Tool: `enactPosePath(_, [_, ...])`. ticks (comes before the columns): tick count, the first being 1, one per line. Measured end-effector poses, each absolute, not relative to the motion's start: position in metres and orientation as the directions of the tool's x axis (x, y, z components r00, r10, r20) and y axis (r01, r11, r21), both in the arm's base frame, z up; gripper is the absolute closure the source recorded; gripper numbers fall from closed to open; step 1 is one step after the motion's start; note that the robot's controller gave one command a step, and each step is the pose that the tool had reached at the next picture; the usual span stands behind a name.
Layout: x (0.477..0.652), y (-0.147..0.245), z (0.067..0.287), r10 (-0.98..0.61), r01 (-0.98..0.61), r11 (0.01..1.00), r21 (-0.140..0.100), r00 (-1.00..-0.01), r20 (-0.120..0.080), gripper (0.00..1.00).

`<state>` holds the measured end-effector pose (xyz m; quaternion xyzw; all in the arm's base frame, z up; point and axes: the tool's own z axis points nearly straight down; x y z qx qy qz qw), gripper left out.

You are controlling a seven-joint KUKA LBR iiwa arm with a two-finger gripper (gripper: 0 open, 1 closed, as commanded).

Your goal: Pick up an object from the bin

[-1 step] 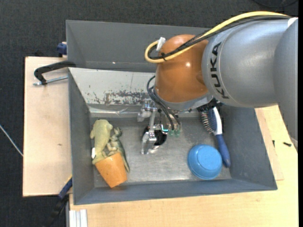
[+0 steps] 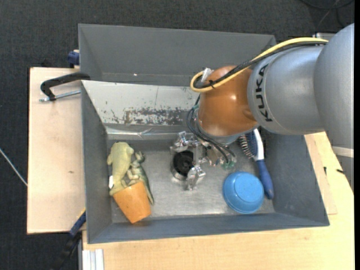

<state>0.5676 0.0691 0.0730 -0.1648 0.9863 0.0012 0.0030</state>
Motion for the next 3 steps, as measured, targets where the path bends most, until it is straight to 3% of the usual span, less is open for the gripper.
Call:
enactPosePath(1, [0.583,0.064,0.102,-0.603,-0.603,0.798,-0.003,-0.798,-0.009,0.00])
enactPosePath(2, [0.594,0.070,0.111,-0.776,-0.776,0.631,-0.004,-0.631,-0.008,0.00])
enactPosePath(3, [0.598,0.069,0.073,-0.928,-0.928,0.372,-0.004,-0.371,-0.005,0.00])
